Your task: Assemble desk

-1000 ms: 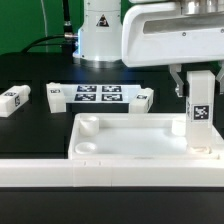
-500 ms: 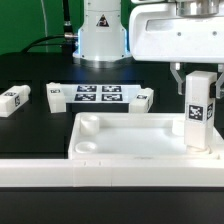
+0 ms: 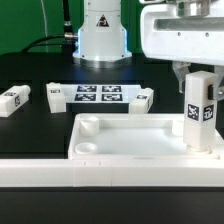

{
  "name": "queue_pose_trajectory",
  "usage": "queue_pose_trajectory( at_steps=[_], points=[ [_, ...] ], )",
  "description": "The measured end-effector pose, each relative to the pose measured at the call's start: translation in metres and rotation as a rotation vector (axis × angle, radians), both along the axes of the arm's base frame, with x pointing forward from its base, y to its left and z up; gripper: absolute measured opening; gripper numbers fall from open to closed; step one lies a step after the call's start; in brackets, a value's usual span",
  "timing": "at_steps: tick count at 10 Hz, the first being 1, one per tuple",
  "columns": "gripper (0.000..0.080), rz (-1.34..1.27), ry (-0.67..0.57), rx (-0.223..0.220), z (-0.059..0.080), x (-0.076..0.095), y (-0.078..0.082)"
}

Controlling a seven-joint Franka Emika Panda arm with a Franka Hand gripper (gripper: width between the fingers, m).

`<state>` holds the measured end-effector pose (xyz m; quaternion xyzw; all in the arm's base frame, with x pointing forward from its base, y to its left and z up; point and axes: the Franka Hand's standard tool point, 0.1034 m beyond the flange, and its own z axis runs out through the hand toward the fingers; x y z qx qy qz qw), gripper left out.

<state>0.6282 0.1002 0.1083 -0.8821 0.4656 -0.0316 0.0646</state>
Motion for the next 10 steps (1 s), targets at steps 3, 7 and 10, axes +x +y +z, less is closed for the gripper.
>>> queue_pose_trajectory(
  at_steps=[3, 7, 10],
  points=[
    [0.0632, 0.206, -0.022, -0.023, 0.0027, 0.0010, 0.0004],
    [0.0649, 0.619, -0.057, -0.073, 0.0019, 0.0012, -0.0001],
    [0.0649, 0.864, -0.069, -0.121, 0.0017, 0.0006, 0.0018]
  ],
)
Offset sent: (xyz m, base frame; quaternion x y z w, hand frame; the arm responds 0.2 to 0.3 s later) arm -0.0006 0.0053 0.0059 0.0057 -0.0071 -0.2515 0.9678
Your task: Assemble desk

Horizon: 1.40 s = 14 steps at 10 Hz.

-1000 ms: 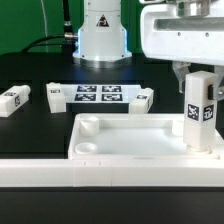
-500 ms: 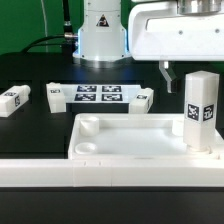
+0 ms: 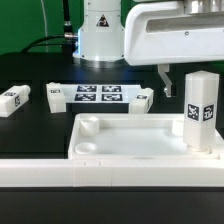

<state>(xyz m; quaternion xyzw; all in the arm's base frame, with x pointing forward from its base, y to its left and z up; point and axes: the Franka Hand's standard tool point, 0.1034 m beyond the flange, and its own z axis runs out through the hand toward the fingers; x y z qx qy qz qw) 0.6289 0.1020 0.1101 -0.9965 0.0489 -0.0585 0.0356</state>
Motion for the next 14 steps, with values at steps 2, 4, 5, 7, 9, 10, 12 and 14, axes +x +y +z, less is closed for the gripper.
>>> queue_pose_trajectory(
  at_steps=[2, 4, 5, 7, 9, 10, 12, 14],
  points=[
    [0.0649, 0.129, -0.008, -0.018, 0.0002, 0.0000, 0.0006],
    [0.0649, 0.264, -0.017, -0.038, 0.0002, 0.0005, -0.0026],
    [0.0521, 0.348, -0.022, -0.049, 0.0002, 0.0008, -0.0046],
    [0.0369, 0.350, -0.022, -0.049, 0.0000, 0.0008, -0.0052],
    [0.0288, 0.318, -0.020, -0.045, -0.0003, 0.0008, -0.0053],
    [0.0288, 0.318, -0.020, -0.045, -0.0004, 0.0008, -0.0053],
    [0.0288, 0.182, -0.011, -0.026, -0.0006, 0.0005, -0.0043],
    [0.0288, -0.062, 0.005, 0.010, -0.0011, 0.0004, -0.0028]
  ],
)
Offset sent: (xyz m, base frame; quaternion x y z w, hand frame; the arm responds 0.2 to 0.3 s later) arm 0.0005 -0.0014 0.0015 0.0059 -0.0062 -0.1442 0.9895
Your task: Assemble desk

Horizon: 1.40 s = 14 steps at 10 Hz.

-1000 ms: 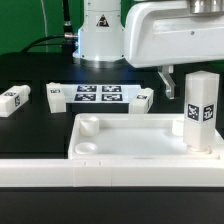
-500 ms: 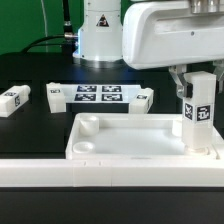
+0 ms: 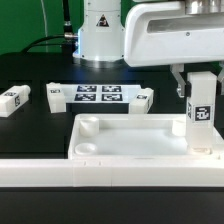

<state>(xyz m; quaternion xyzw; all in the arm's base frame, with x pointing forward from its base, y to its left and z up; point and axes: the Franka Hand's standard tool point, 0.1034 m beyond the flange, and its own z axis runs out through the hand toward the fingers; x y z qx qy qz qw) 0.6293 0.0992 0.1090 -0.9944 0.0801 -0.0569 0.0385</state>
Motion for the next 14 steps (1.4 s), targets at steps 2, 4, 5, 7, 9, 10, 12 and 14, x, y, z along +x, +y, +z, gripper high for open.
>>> queue_pose_trajectory(
  at_steps=[2, 4, 5, 7, 9, 10, 12, 14],
  points=[
    [0.0289, -0.169, 0.004, 0.022, -0.0005, 0.0004, 0.0000],
    [0.0291, -0.390, 0.020, 0.048, -0.0007, -0.0010, 0.0018],
    [0.0291, -0.445, 0.025, 0.055, -0.0007, -0.0011, 0.0019],
    [0.0291, -0.659, 0.043, 0.090, -0.0010, -0.0013, 0.0024],
    [0.0291, -0.874, 0.064, 0.123, -0.0014, -0.0019, 0.0052],
    [0.0291, -0.924, 0.069, 0.132, -0.0014, -0.0020, 0.0058],
    [0.0291, -1.078, 0.090, 0.164, -0.0018, -0.0023, 0.0081],
    [0.0291, -1.094, 0.094, 0.171, -0.0018, -0.0023, 0.0088]
  ],
)
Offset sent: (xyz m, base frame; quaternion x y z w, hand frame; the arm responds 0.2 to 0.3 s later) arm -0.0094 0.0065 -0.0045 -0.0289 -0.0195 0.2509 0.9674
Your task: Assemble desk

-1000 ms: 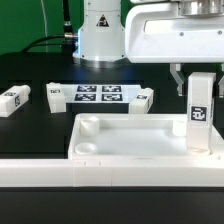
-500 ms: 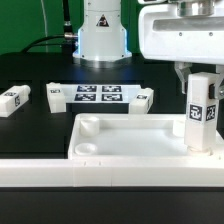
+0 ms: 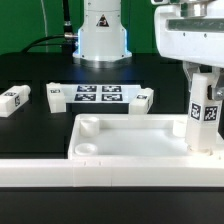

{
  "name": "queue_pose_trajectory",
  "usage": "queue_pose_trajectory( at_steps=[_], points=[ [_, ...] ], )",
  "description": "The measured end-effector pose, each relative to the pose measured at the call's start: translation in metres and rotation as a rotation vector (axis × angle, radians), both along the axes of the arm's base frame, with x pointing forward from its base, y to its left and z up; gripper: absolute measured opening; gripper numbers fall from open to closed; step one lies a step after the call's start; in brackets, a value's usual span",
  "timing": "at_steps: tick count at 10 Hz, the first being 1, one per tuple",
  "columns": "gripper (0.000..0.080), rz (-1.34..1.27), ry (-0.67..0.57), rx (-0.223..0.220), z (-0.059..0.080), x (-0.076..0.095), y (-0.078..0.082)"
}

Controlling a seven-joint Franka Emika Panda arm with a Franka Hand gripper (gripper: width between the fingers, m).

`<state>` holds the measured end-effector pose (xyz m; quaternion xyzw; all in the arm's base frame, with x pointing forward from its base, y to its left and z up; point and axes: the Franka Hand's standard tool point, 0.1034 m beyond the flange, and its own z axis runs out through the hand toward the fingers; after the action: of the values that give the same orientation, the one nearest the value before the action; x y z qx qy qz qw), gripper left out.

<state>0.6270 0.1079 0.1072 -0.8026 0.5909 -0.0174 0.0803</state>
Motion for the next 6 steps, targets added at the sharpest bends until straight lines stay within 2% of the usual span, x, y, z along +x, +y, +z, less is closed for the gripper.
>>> queue_pose_trajectory(
  at_steps=[1, 2, 3, 6],
  points=[
    [0.0400, 0.025, -0.003, -0.002, 0.0000, 0.0000, 0.0003],
    [0.0548, 0.060, -0.007, -0.006, 0.0001, 0.0000, 0.0003],
    [0.0622, 0.086, -0.010, -0.009, 0.0005, 0.0001, 0.0003],
    [0.0648, 0.387, -0.040, -0.046, 0.0009, -0.0001, 0.0024]
  ],
)
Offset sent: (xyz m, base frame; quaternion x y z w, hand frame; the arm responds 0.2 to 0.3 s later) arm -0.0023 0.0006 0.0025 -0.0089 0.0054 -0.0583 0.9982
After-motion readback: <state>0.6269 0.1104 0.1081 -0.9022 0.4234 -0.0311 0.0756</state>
